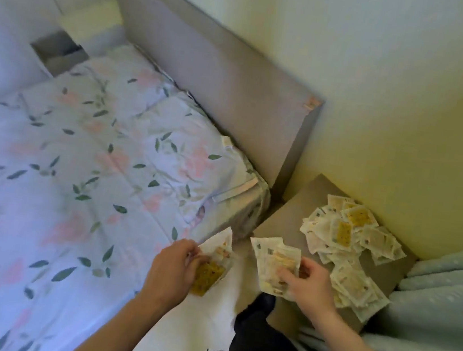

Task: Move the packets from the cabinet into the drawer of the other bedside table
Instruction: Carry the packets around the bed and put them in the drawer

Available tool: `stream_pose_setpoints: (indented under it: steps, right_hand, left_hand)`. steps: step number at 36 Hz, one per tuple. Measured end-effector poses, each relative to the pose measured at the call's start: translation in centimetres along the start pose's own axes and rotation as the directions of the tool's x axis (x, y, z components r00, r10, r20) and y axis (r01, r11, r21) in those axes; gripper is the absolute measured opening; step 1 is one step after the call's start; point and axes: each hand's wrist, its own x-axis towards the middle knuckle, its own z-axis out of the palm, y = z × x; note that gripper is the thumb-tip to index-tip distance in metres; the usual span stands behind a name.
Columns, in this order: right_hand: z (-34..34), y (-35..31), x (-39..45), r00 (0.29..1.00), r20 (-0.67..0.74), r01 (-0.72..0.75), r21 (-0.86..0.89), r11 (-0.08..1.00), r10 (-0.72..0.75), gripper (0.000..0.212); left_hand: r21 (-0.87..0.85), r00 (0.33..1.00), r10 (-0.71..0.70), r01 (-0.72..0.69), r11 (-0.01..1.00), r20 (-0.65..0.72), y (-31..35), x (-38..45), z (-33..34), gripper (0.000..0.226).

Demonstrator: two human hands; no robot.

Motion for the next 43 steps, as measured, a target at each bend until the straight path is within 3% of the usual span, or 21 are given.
stream_pose_setpoints:
  steps: [5,10,15,22,29,36,43]
  right_hand:
    - [7.3,-2.8,-4.8,0.975,0.185,0.132,-0.019,0.991,-0.126,0.023]
    - [15.7,-5.7,-10.2,0.917,0.313,0.273,-0.04,0.961,-0.247,0.017]
    - [24.3,-9.5,-14.8,0.84,0.442,0.378,-0.063,0.924,-0.314,0.01]
    - [36.1,-14.0,-20.2,0.706,0.627,0.469,-0.064,0.881,-0.33,0.015]
    - [49.3,-16.4,-25.3,0.577,0.765,0.511,-0.066,0.857,-0.285,0.021]
    - [64.4,-18.1,-31.9,0.428,0.877,0.539,-0.054,0.84,-0.218,0.026]
    - [79.0,-19.1,-41.7,0.168,0.979,0.651,-0.022,0.759,-0.115,0.025]
  left_hand:
    - [-0.078,0.984,-0.094,0.083,0.994,-0.151,-7.0,-7.8,-4.9,0.021]
    - [-0.206,0.915,-0.272,0.216,0.954,-0.298,-13.5,-16.2,-9.9,0.024]
    - [-0.278,0.804,-0.411,0.314,0.908,-0.431,-19.0,-22.7,-14.9,0.026]
    - [-0.334,0.621,-0.486,0.352,0.874,-0.615,-27.0,-29.4,-20.8,0.027]
    - [-0.414,0.473,-0.588,0.425,0.805,-0.657,-36.5,-34.9,-26.0,0.024]
    - [-0.498,0.32,-0.731,0.565,0.658,-0.603,-45.1,-42.1,-32.5,0.026]
    - [-0.567,0.048,-0.775,0.653,0.501,-0.63,-52.7,-52.3,-36.0,0.026]
